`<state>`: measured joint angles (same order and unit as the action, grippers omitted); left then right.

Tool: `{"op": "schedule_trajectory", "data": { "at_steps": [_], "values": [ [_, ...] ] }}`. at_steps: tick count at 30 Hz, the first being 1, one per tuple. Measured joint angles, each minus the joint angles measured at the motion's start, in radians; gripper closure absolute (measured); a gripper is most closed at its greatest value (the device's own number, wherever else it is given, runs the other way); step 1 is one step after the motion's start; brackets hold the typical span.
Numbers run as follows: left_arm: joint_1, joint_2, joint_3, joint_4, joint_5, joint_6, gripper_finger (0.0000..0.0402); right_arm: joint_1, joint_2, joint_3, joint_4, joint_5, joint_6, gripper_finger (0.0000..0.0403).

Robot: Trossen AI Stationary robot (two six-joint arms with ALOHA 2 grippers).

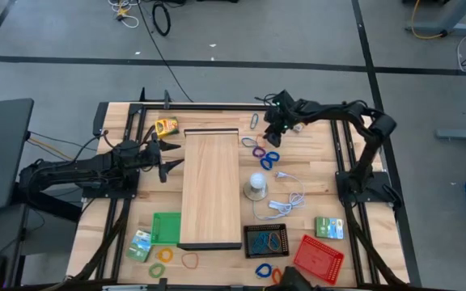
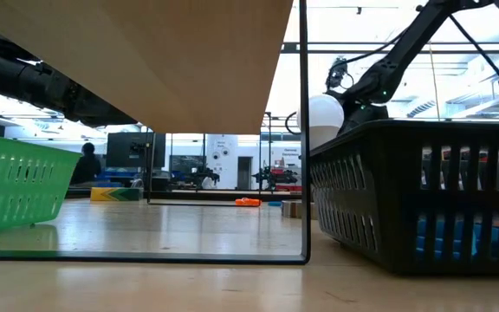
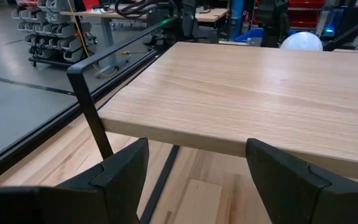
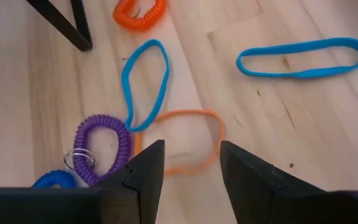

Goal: Pick & Place Office Desk Supplies
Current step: Put the top orange rubber band into the black bin

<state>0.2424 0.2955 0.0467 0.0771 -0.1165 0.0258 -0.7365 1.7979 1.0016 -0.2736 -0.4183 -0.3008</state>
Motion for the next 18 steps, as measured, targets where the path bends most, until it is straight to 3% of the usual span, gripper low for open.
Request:
{"op": "schedule_trajectory", "data": {
  "at_steps": [10, 18],
  "values": [
    [0.000, 0.000, 0.000, 0.000, 0.000, -0.003, 0.0129, 0.030, 0.050, 0.000, 0.037, 0.054, 0.011, 0.0240],
    [0.000, 0.000, 0.000, 0.000, 0.000, -0.003, 0.0129, 0.048, 0.050, 0.001, 0.016, 0.175, 0.035, 0.0240]
  ]
}}
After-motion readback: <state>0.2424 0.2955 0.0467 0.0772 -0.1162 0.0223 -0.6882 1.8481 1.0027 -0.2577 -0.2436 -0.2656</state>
